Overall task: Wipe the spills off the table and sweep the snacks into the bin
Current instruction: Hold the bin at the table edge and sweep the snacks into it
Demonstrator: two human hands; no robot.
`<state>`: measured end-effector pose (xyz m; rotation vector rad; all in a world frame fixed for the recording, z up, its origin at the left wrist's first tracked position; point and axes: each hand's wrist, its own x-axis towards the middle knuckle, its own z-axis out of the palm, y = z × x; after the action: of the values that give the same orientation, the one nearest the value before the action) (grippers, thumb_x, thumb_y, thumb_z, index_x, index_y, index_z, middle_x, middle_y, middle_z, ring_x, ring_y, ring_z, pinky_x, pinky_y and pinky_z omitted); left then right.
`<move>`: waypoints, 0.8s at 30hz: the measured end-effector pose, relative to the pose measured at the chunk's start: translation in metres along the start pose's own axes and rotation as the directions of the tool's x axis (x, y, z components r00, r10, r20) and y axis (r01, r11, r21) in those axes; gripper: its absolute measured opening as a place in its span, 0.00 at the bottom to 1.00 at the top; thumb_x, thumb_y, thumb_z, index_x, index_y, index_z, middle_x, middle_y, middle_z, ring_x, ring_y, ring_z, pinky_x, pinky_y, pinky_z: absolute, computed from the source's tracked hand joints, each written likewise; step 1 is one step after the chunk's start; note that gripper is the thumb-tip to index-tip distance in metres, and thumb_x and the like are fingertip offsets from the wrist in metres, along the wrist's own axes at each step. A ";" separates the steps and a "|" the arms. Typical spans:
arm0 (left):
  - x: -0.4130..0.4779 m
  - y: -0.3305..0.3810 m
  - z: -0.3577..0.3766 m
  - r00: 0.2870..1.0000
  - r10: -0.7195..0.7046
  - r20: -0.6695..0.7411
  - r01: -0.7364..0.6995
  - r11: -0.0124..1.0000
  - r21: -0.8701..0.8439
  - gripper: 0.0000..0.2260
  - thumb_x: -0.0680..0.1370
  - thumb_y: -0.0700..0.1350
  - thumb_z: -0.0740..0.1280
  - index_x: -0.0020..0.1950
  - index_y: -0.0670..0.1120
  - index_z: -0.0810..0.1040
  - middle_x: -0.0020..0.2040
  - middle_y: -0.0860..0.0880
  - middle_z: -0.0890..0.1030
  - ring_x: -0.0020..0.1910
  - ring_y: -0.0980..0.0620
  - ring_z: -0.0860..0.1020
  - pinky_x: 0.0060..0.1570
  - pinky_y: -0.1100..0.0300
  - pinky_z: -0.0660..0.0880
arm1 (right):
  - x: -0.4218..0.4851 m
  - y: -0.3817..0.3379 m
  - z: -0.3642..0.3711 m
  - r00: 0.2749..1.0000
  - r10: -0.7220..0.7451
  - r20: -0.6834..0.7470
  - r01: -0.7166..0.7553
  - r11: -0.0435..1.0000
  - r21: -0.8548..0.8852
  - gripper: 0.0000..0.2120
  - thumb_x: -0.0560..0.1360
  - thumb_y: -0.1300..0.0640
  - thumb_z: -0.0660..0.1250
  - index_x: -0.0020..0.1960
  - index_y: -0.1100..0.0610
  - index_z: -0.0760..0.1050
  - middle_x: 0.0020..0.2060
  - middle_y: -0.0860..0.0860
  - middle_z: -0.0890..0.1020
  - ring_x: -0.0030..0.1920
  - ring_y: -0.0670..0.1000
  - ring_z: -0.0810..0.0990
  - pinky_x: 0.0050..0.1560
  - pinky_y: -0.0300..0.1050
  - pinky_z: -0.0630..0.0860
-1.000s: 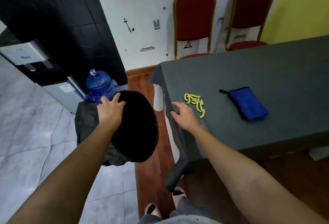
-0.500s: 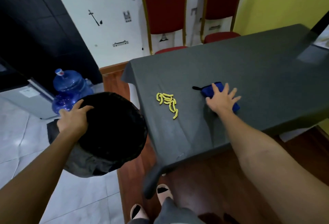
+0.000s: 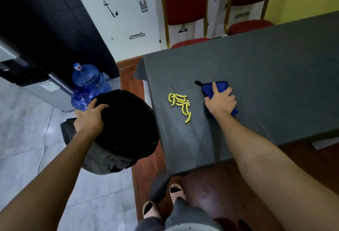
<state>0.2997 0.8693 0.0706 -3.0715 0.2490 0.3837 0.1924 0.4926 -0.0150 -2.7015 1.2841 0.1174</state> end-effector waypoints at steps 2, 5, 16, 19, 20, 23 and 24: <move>-0.002 0.002 0.000 1.000 -0.020 -0.014 0.019 1.000 -0.014 0.25 0.77 0.35 0.56 0.69 0.59 0.68 0.77 0.53 0.56 0.61 0.33 0.65 0.47 0.47 0.71 | -0.006 -0.025 0.004 0.999 -0.043 -0.004 0.043 0.999 0.030 0.31 0.75 0.40 0.61 0.75 0.43 0.57 0.66 0.63 0.64 0.53 0.64 0.72 0.54 0.54 0.69; -0.005 0.006 0.001 0.999 -0.039 -0.021 0.039 0.999 -0.024 0.26 0.77 0.35 0.56 0.68 0.59 0.69 0.77 0.53 0.57 0.60 0.34 0.65 0.41 0.50 0.69 | -0.027 -0.069 0.012 0.997 -0.080 0.013 0.078 0.989 0.123 0.29 0.75 0.43 0.63 0.74 0.43 0.61 0.67 0.62 0.64 0.53 0.63 0.73 0.54 0.54 0.70; -0.008 0.001 0.003 0.996 -0.084 0.005 0.084 0.996 -0.003 0.25 0.78 0.36 0.56 0.69 0.59 0.67 0.77 0.53 0.58 0.59 0.33 0.66 0.41 0.50 0.68 | -0.122 -0.187 0.014 0.878 -0.467 0.105 0.418 0.855 0.308 0.25 0.76 0.46 0.63 0.73 0.41 0.63 0.64 0.59 0.66 0.55 0.64 0.73 0.56 0.56 0.69; -0.007 -0.002 0.002 0.995 -0.096 0.005 0.096 0.995 -0.021 0.25 0.78 0.36 0.56 0.69 0.60 0.68 0.77 0.53 0.57 0.60 0.34 0.66 0.41 0.50 0.68 | -0.088 -0.153 -0.003 0.918 -0.397 0.003 0.381 0.884 0.270 0.25 0.75 0.45 0.63 0.71 0.41 0.65 0.61 0.58 0.68 0.54 0.63 0.74 0.55 0.54 0.71; -0.007 -0.002 0.002 0.995 -0.097 0.005 0.097 0.995 -0.027 0.24 0.78 0.36 0.56 0.69 0.60 0.68 0.77 0.53 0.57 0.60 0.34 0.65 0.43 0.50 0.69 | -0.073 -0.139 -0.007 0.931 -0.364 -0.019 0.358 0.903 0.237 0.25 0.75 0.45 0.64 0.71 0.41 0.65 0.61 0.58 0.68 0.53 0.63 0.74 0.54 0.54 0.71; -0.008 -0.003 0.002 0.995 -0.096 0.008 0.096 0.994 -0.043 0.24 0.79 0.36 0.55 0.69 0.59 0.67 0.77 0.53 0.56 0.62 0.34 0.65 0.47 0.49 0.69 | -0.034 -0.088 -0.009 0.963 -0.263 -0.052 0.268 0.957 0.115 0.26 0.74 0.46 0.65 0.72 0.42 0.65 0.63 0.60 0.68 0.54 0.64 0.73 0.55 0.55 0.71; -0.008 -0.003 0.002 0.996 -0.092 0.008 0.093 0.994 -0.052 0.24 0.79 0.36 0.55 0.69 0.59 0.67 0.77 0.53 0.56 0.62 0.34 0.64 0.47 0.49 0.69 | -0.024 -0.072 -0.006 0.973 -0.226 -0.044 0.229 0.970 0.082 0.27 0.75 0.47 0.65 0.72 0.43 0.65 0.64 0.60 0.67 0.55 0.64 0.73 0.56 0.56 0.70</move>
<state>0.2923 0.8738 0.0706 -3.1180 0.0973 0.4011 0.2327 0.5548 0.0012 -2.7624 0.9530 -0.0108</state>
